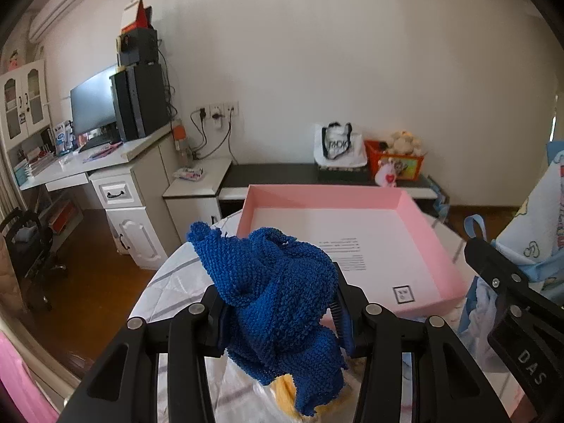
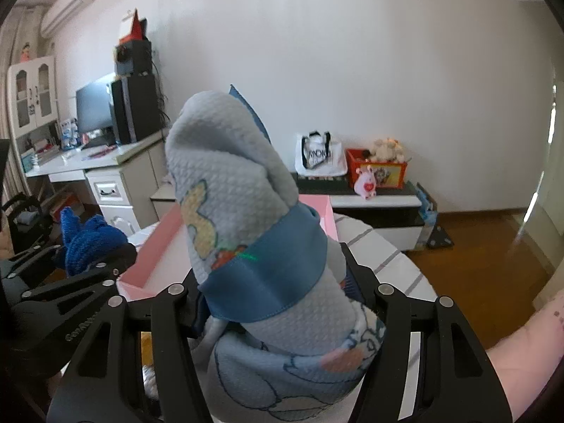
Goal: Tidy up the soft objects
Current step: 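Lift both held cloths and carry them over the pink box, then open both tools to drop the cloths inside the pink box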
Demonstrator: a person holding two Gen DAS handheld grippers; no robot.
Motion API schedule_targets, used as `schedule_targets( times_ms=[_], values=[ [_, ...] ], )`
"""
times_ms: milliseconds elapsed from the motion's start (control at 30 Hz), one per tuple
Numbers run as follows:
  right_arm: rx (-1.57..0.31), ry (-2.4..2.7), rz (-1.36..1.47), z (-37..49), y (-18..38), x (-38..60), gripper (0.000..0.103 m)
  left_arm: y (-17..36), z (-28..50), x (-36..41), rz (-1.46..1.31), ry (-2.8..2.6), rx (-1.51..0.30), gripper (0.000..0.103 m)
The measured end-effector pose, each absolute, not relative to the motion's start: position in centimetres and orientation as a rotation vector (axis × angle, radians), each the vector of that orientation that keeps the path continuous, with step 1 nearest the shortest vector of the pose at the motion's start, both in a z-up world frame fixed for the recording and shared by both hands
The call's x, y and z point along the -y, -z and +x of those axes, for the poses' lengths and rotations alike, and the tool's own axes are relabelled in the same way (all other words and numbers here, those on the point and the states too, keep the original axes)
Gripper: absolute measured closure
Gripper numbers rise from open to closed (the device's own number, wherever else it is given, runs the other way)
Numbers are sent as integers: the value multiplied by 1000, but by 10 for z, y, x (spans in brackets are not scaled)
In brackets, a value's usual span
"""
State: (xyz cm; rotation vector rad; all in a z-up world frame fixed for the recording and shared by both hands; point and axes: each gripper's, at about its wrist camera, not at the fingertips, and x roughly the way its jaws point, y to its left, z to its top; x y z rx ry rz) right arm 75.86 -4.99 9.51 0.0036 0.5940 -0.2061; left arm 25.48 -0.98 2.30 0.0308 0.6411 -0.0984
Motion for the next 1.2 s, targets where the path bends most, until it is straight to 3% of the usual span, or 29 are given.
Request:
schedule_targets(
  times_ms=[467,600,767,833,900,1000,1200],
  values=[
    [-776,265,12,824,-45,82,47,-16,419,31,67,135,-810,62],
    [-818,258,29,833,-35,85,45,-11,445,33,66,149,-829,58],
    [-830,274,13,836,-31,87,37,2,459,32,67,112,-855,41],
    [-805,283,0,833,-35,85,25,4,467,32,55,101,-864,21],
    [-782,299,-13,830,-40,81,9,6,471,31,30,100,-861,15],
    [-759,324,-19,825,-46,80,0,7,468,28,25,87,-838,6],
    [-761,344,17,821,-51,89,0,14,439,19,16,84,-810,2]
  ],
)
